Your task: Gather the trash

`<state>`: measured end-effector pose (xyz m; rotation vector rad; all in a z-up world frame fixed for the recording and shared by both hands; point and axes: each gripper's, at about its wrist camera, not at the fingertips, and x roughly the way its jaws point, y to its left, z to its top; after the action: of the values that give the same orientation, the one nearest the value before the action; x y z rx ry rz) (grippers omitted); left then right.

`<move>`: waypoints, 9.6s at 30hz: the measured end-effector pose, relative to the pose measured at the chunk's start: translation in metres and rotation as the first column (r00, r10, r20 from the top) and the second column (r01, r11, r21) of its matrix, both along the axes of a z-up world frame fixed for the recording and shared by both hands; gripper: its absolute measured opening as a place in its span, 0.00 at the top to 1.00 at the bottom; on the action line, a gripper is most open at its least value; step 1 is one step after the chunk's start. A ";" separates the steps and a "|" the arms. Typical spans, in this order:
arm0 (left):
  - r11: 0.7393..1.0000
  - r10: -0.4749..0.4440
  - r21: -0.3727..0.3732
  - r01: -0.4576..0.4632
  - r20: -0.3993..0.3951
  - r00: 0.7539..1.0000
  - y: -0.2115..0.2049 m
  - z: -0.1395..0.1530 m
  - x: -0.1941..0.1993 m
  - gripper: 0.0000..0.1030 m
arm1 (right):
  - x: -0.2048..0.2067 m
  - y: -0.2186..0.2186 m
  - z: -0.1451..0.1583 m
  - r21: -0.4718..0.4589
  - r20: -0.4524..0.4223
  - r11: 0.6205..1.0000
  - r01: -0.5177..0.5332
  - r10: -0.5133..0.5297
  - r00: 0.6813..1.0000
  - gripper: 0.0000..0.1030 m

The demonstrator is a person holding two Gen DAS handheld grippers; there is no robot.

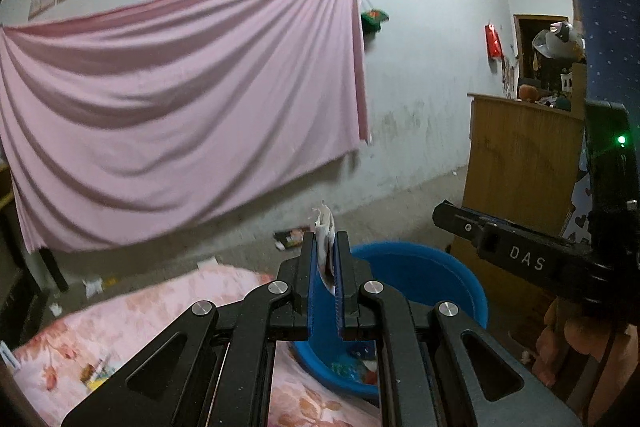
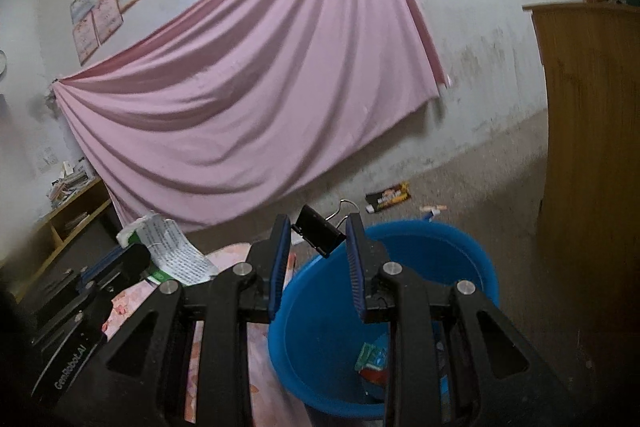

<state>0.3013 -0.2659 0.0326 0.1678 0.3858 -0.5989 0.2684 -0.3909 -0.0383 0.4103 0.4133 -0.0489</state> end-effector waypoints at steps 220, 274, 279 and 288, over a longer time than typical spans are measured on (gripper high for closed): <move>0.973 0.165 -0.156 -0.169 -0.038 0.986 0.156 0.024 0.015 0.87 | 0.030 0.133 0.030 -0.235 0.194 0.959 -0.158 0.206 0.959 0.43; 0.998 -0.067 -0.032 0.060 -0.268 0.961 -0.026 -0.025 0.051 0.87 | 0.009 -0.028 -0.015 -0.024 -0.065 0.996 0.086 -0.087 0.994 0.41; 0.999 -0.053 -0.023 0.048 -0.287 0.956 -0.027 -0.028 0.053 0.87 | 0.009 -0.028 -0.017 -0.023 -0.079 0.996 0.086 -0.087 0.993 0.40; 0.999 -0.033 -0.025 0.027 -0.288 0.957 -0.024 -0.024 0.053 0.86 | 0.008 -0.026 -0.016 -0.022 -0.076 0.996 0.085 -0.086 0.993 0.38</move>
<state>0.3544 -0.2896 0.0083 0.0659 0.6604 -0.6589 0.2767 -0.4173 -0.0542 0.4085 0.4709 -0.1519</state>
